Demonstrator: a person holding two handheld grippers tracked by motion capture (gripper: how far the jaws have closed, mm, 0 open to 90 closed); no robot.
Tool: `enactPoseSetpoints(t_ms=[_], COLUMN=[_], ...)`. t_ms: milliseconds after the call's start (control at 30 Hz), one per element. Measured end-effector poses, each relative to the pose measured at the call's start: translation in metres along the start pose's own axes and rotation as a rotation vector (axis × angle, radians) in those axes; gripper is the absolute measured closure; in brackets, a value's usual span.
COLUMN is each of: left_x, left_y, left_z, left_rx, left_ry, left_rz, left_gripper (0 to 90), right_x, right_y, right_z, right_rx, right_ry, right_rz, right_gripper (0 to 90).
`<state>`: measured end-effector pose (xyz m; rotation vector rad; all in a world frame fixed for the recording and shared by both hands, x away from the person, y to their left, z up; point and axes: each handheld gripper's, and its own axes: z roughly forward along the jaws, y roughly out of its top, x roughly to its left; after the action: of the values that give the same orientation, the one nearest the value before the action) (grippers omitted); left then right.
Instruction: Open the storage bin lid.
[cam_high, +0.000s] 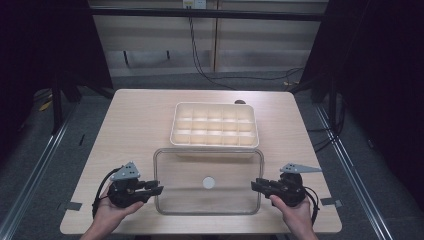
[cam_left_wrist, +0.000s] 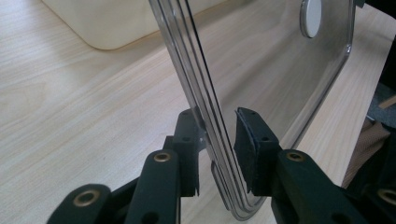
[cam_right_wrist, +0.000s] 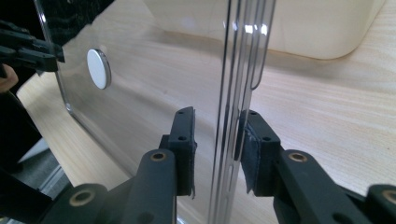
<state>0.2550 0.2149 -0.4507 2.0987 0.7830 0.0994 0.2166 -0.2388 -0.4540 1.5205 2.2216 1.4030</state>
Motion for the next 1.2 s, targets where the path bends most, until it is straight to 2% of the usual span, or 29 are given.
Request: enactPoseSetpoints(t_ms=[300,400,667,833,1200], left_x=[0.001,0.005,0.008,0.012,0.014], left_y=[-0.001,-0.001,0.0,0.001,-0.001], left_z=[0.003,0.006,0.012,0.017,0.024], left_rx=[0.017,0.022,0.052,0.067,0.097], left_ry=[-0.004,-0.011,-0.006,-0.01,-0.006], left_rz=[0.006,-0.006,0.003,-0.007,-0.015], left_gripper=[68.3,66.3,62.1,60.1,55.5], right_x=[0.0,0.001,-0.001,-0.004,-0.007], right_y=[-0.002,-0.003,-0.002,-0.002,-0.003], right_z=[0.001,0.004,0.011,0.016,0.025], right_rx=[0.007,0.022,0.045,0.063,0.09], right_ry=[-0.003,-0.008,-0.023,-0.033,-0.038], right_rz=[0.0,-0.015,-0.013,-0.002,-0.019], right_gripper=[67.7,66.0,63.0,60.5,55.9])
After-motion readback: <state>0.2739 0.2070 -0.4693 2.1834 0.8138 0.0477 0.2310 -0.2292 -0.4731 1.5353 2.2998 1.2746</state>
